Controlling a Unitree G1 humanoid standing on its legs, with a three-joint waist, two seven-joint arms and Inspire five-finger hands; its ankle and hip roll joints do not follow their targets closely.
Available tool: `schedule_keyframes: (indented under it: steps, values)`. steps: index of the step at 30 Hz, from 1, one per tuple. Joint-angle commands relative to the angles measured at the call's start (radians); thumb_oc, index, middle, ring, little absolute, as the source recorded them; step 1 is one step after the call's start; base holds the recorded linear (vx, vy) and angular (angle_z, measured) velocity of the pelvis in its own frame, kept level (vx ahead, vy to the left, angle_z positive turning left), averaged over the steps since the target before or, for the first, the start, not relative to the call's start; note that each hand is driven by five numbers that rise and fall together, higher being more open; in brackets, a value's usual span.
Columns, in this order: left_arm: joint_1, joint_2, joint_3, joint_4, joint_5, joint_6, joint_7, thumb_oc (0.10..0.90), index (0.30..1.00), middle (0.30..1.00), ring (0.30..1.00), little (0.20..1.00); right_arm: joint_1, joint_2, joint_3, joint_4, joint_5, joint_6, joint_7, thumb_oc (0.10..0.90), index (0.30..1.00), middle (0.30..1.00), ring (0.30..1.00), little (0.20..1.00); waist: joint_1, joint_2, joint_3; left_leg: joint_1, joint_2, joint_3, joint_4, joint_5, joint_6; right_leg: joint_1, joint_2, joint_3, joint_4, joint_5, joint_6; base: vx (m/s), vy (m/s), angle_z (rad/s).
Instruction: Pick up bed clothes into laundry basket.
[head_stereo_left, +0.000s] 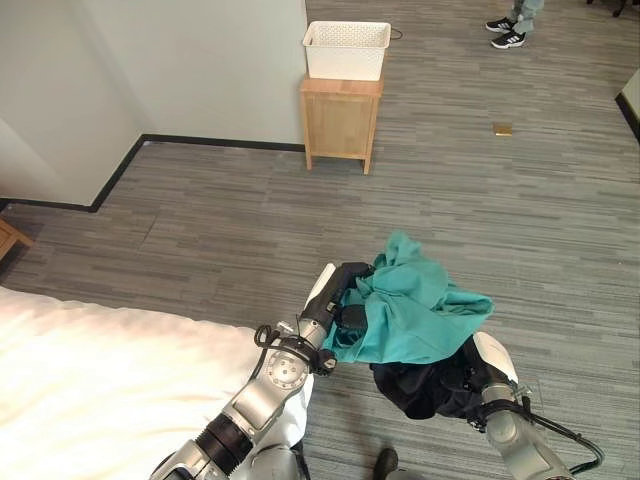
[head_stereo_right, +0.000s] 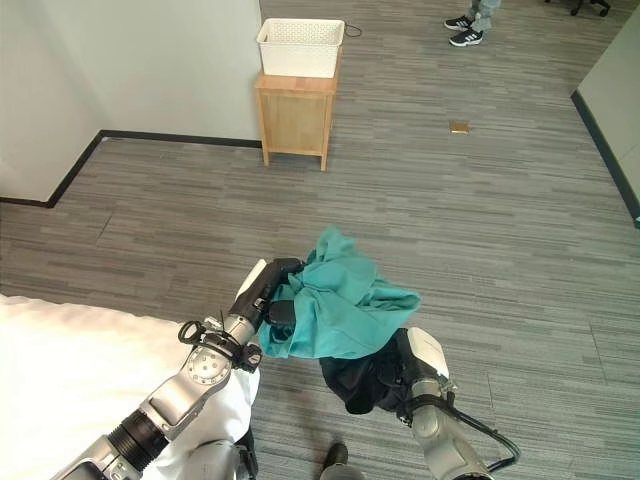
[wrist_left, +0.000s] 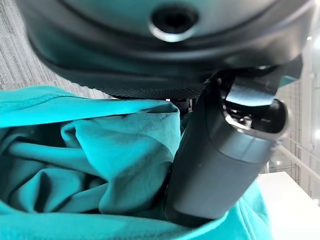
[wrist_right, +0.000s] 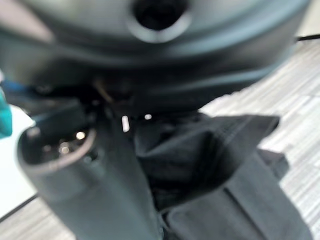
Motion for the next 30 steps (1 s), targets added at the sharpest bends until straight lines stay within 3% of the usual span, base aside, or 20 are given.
schedule_keyframes:
  steps: [1,2,3,4,5,7,8,11,17,18,19,20,22,23,25,26,27,28,29,30]
  values:
    - [-0.115,-0.131,-0.040,-0.105,-0.014,-0.099,-0.012,0.400,0.300,0.300,0.300,0.300,-0.064,-0.096,-0.055,-0.110,-0.013,-0.054,-0.060,0.400,0.300,0.300,0.300,0.300,0.007,0.034,-0.047,-0.140,0.139,-0.026,0.278,0.056,-0.140,0.047,0.049,-0.024,0.004,-0.188,0.000,0.01,-0.147,0.02]
    - [-0.123,-0.135,-0.039,-0.110,-0.013,-0.092,-0.004,0.400,0.300,0.300,0.300,0.300,-0.077,-0.101,-0.052,-0.116,-0.006,-0.044,-0.068,0.400,0.300,0.300,0.300,0.300,0.030,0.016,-0.015,-0.235,0.138,-0.079,0.392,0.079,-0.146,0.060,0.043,-0.020,0.004,-0.198,-0.019,0.01,-0.113,0.00]
    - [-0.124,-0.134,-0.039,-0.110,-0.013,-0.092,-0.003,0.400,0.300,0.300,0.300,0.300,-0.079,-0.100,-0.053,-0.116,-0.006,-0.043,-0.068,0.400,0.300,0.300,0.300,0.300,0.025,0.021,-0.019,-0.253,0.144,-0.090,0.411,0.070,-0.146,0.055,0.050,-0.024,0.004,-0.200,-0.020,0.13,-0.141,-0.02]
    - [-0.118,-0.126,-0.034,-0.120,-0.014,-0.088,0.001,0.400,0.300,0.300,0.300,0.300,-0.086,-0.094,-0.041,-0.115,-0.007,-0.035,-0.068,0.400,0.300,0.300,0.300,0.300,0.046,0.006,-0.006,-0.316,0.141,-0.055,0.408,0.026,-0.111,0.077,0.061,-0.021,0.004,-0.225,-0.029,0.23,-0.045,0.06]
    - [-0.109,-0.119,-0.028,-0.130,-0.014,-0.088,0.004,0.400,0.300,0.300,0.300,0.300,-0.089,-0.085,-0.032,-0.119,-0.011,-0.033,-0.066,0.400,0.300,0.300,0.300,0.300,0.060,0.000,-0.007,-0.333,0.151,-0.019,0.369,-0.001,-0.091,0.088,0.072,-0.016,0.004,-0.244,-0.027,0.38,-0.010,0.00]
    - [-0.095,-0.102,-0.016,-0.137,-0.012,-0.083,0.004,0.400,0.300,0.300,0.300,0.300,-0.099,-0.063,-0.013,-0.122,-0.018,-0.035,-0.061,0.400,0.300,0.300,0.300,0.300,0.094,0.011,-0.015,-0.336,0.161,0.030,0.177,0.024,-0.082,0.108,0.101,0.010,0.004,-0.279,-0.016,0.34,0.076,-0.11]
    - [-0.094,-0.101,-0.015,-0.138,-0.012,-0.083,0.003,0.400,0.300,0.300,0.300,0.300,-0.100,-0.062,-0.012,-0.121,-0.019,-0.035,-0.061,0.400,0.300,0.300,0.300,0.300,0.096,0.007,-0.016,-0.326,0.156,0.037,0.159,0.033,-0.081,0.107,0.097,0.013,0.004,-0.278,-0.016,0.31,0.085,-0.18]
    - [-0.077,-0.087,-0.005,-0.148,-0.029,-0.088,0.000,0.400,0.300,0.300,0.300,0.300,-0.154,-0.027,0.048,-0.105,-0.064,-0.036,-0.046,0.400,0.300,0.300,0.300,0.300,0.146,0.018,-0.048,-0.306,0.119,-0.012,-0.152,0.056,-0.075,0.140,0.114,0.047,0.004,-0.329,0.007,0.37,0.072,-0.24]
    - [-0.069,-0.069,-0.005,-0.162,-0.038,-0.088,-0.002,0.400,0.300,0.300,0.300,0.300,-0.167,-0.013,0.067,-0.096,-0.077,-0.035,-0.046,0.400,0.300,0.300,0.300,0.300,0.149,0.013,-0.060,-0.265,0.092,-0.009,-0.216,0.087,-0.061,0.152,0.117,0.057,0.004,-0.332,0.009,0.19,0.012,-0.31]
    - [-0.105,-0.017,-0.012,-0.186,-0.037,-0.077,0.012,0.400,0.300,0.300,0.300,0.300,-0.234,0.033,0.110,-0.060,-0.095,-0.029,-0.058,0.400,0.300,0.300,0.300,0.300,0.156,-0.027,-0.074,-0.176,0.081,0.071,-0.223,0.091,-0.016,0.114,0.135,0.028,0.213,-0.305,0.054,0.77,0.070,-0.20]
    - [-0.151,0.000,-0.006,-0.180,-0.035,-0.080,0.050,0.400,0.300,0.300,0.300,0.300,-0.273,0.032,0.141,-0.057,-0.111,-0.028,-0.036,0.400,0.300,0.300,0.300,0.300,0.102,-0.015,-0.018,-0.082,0.094,0.106,-0.236,0.071,0.016,-0.123,0.031,0.005,0.652,-0.133,0.186,0.77,0.115,-0.20]
    - [-0.160,-0.007,-0.005,-0.184,-0.031,-0.083,0.056,0.400,0.300,0.300,0.300,0.300,-0.279,0.033,0.141,-0.058,-0.117,-0.026,-0.033,0.400,0.300,0.300,0.300,0.300,0.090,0.012,-0.009,-0.061,0.116,0.121,-0.246,0.065,0.017,-0.206,-0.017,-0.022,0.734,-0.105,0.186,0.31,0.173,-0.70]
    - [-0.173,-0.026,-0.001,-0.176,-0.024,-0.088,0.068,0.400,0.300,0.300,0.300,0.300,-0.286,0.037,0.145,-0.051,-0.127,-0.022,-0.025,0.400,0.300,0.300,0.300,0.300,0.070,0.036,-0.005,-0.024,0.112,0.120,-0.249,0.032,0.015,-0.277,-0.120,-0.054,0.703,-0.135,0.181,0.24,0.115,-0.66]
    - [-0.178,-0.044,0.003,-0.161,-0.025,-0.094,0.074,0.400,0.300,0.300,0.300,0.300,-0.287,0.031,0.149,-0.055,-0.127,-0.022,-0.018,0.400,0.300,0.300,0.300,0.300,0.045,0.036,0.007,0.003,0.089,0.107,-0.249,0.006,0.013,-0.309,-0.145,-0.041,0.663,-0.175,0.154,0.24,0.077,0.13]
    - [-0.180,-0.060,0.002,-0.154,-0.023,-0.096,0.076,0.400,0.300,0.300,0.300,0.300,-0.290,0.029,0.154,-0.061,-0.121,-0.023,-0.016,0.400,0.300,0.300,0.300,0.300,0.019,0.040,0.012,0.026,0.072,0.094,-0.249,-0.014,0.010,-0.341,-0.116,-0.008,0.581,-0.184,0.127,0.37,-0.006,0.48]
    - [-0.151,-0.075,0.005,-0.149,-0.013,-0.103,0.061,0.400,0.300,0.300,0.300,0.300,-0.272,0.011,0.146,-0.075,-0.113,-0.026,-0.010,0.400,0.300,0.300,0.300,0.300,-0.029,0.031,0.011,0.064,0.025,0.073,-0.249,-0.061,0.003,-0.364,-0.095,0.062,0.360,-0.166,0.110,0.44,-0.038,0.32]
    - [-0.150,-0.076,0.005,-0.148,-0.013,-0.103,0.061,0.400,0.300,0.300,0.300,0.300,-0.271,0.011,0.147,-0.076,-0.113,-0.026,-0.009,0.400,0.300,0.300,0.300,0.300,-0.029,0.036,0.009,0.062,0.031,0.074,-0.249,-0.057,0.003,-0.357,-0.085,0.059,0.338,-0.150,0.107,0.48,-0.093,0.20]
    - [-0.135,-0.082,0.008,-0.143,-0.007,-0.106,0.052,0.400,0.300,0.300,0.300,0.300,-0.262,0.003,0.139,-0.076,-0.108,-0.024,-0.007,0.400,0.300,0.300,0.300,0.300,-0.054,0.030,0.001,0.086,0.011,0.064,-0.249,-0.088,-0.006,-0.379,-0.101,0.079,0.198,-0.103,0.112,0.47,-0.129,0.24]
    - [-0.107,-0.083,0.030,-0.135,0.002,-0.106,0.033,0.400,0.300,0.300,0.300,0.300,-0.247,0.003,0.129,-0.085,-0.118,-0.015,0.001,0.400,0.300,0.300,0.300,0.300,-0.073,0.038,-0.007,0.140,0.003,0.077,-0.249,-0.131,-0.026,-0.419,-0.155,0.018,0.084,-0.038,0.130,0.63,-0.162,0.27]
    - [-0.088,-0.083,0.042,-0.135,0.009,-0.106,0.020,0.400,0.300,0.300,0.300,0.300,-0.238,0.009,0.126,-0.089,-0.134,-0.009,0.002,0.400,0.300,0.300,0.300,0.300,-0.076,0.043,-0.013,0.170,-0.001,0.085,-0.249,-0.151,-0.028,-0.420,-0.169,-0.043,0.059,-0.018,0.131,0.43,-0.100,0.23]
